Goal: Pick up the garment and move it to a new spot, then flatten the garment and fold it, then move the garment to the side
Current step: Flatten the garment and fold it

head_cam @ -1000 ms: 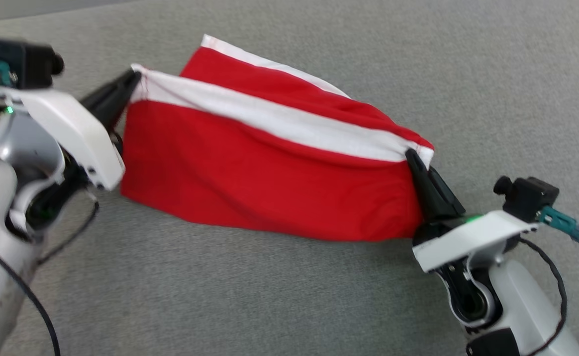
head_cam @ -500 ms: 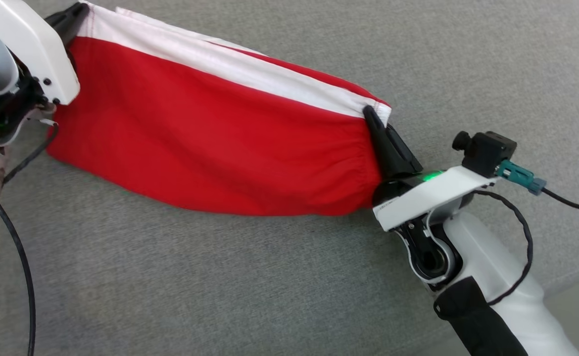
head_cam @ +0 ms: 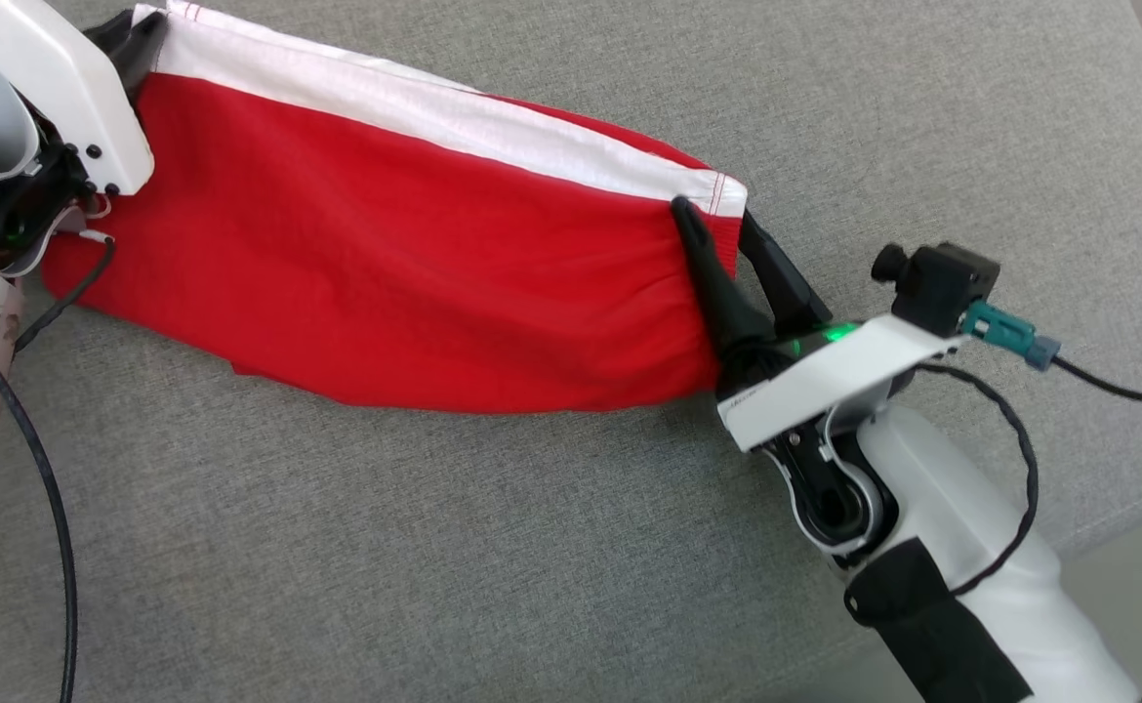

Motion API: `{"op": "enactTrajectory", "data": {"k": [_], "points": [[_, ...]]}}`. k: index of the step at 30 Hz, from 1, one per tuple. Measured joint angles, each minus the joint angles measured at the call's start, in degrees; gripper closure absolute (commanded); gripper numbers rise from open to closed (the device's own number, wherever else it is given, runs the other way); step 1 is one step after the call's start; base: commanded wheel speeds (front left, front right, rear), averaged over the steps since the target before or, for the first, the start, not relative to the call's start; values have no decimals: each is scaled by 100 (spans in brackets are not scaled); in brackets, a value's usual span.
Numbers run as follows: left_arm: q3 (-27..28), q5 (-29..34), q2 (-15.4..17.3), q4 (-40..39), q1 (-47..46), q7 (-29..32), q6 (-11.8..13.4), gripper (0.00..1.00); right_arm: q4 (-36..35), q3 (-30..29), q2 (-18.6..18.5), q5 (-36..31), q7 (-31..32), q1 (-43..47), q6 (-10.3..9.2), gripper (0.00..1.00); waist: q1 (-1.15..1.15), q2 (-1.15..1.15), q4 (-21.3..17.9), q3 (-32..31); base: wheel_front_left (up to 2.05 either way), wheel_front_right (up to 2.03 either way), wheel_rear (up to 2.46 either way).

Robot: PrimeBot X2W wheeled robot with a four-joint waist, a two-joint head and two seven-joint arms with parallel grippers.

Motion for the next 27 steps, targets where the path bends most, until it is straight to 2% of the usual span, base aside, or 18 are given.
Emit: {"op": "enactTrajectory", "data": {"k": [1,10,15,18,19,27], "points": [[-58,0,-20,15,0,-8,-1,0,-37,-29,-1,-40,0,57,0,0,0,0,15,-10,0,0,0],[-76,-20,202,-359,64,-1178,-7,0,-627,-929,5,-950,0,823,0,0,0,0,178,-207,0,0,0],[102,59,304,-981,543,-1996,192,0,-1022,-1651,-3,-1734,0,1225,0,0,0,0,404,-362,0,0,0],[283,4,355,-1488,980,-2366,431,0,-1224,-1995,1,-2192,0,1400,0,0,0,0,587,-468,0,0,0],[389,4,438,-1894,1333,-2616,643,0,-1352,-2203,4,-2458,0,1499,0,0,0,0,709,-546,0,0,0],[803,42,573,-3539,2951,-3404,1523,0,-1751,-2704,-1,-3034,0,1841,0,0,0,0,1180,-818,0,0,0]]}}
